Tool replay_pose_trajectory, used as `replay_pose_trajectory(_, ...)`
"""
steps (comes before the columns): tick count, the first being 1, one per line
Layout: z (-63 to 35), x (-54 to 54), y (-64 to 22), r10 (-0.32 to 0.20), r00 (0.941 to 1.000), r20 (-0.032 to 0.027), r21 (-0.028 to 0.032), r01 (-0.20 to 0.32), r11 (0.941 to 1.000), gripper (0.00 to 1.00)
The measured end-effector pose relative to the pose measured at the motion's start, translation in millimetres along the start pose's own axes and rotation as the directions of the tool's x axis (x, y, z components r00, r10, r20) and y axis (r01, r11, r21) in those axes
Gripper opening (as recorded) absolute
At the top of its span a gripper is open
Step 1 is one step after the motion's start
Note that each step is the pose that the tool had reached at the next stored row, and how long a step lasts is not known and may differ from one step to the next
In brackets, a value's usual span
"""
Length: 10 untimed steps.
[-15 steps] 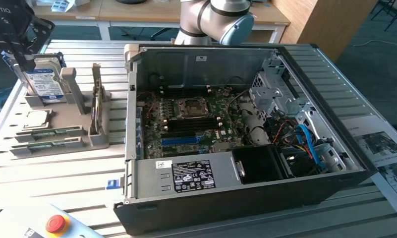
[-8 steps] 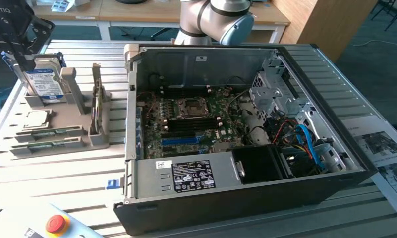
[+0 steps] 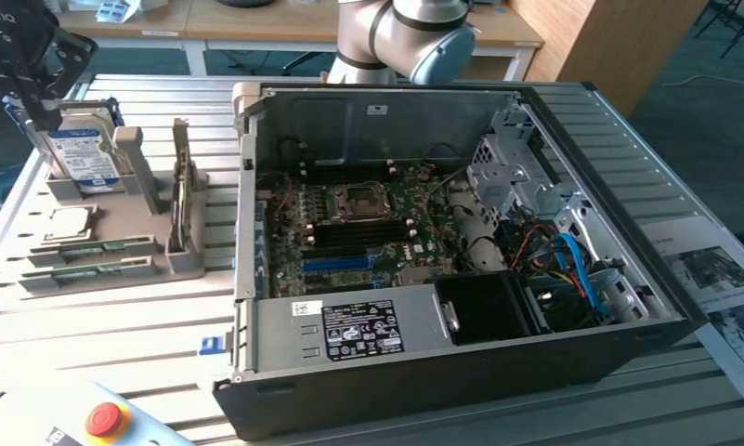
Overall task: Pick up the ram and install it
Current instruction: 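Reach for the ram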
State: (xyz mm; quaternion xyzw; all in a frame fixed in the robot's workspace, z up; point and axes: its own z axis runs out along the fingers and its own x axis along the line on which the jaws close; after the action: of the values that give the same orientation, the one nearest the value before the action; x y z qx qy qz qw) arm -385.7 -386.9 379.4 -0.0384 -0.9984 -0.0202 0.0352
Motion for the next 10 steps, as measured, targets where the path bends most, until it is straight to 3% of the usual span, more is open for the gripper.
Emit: replay_pose_trajectory(10, 2.5, 8.1, 3.6, 0.0, 1.0, 0.0002, -0.0002, 0.0, 1.0, 0.1)
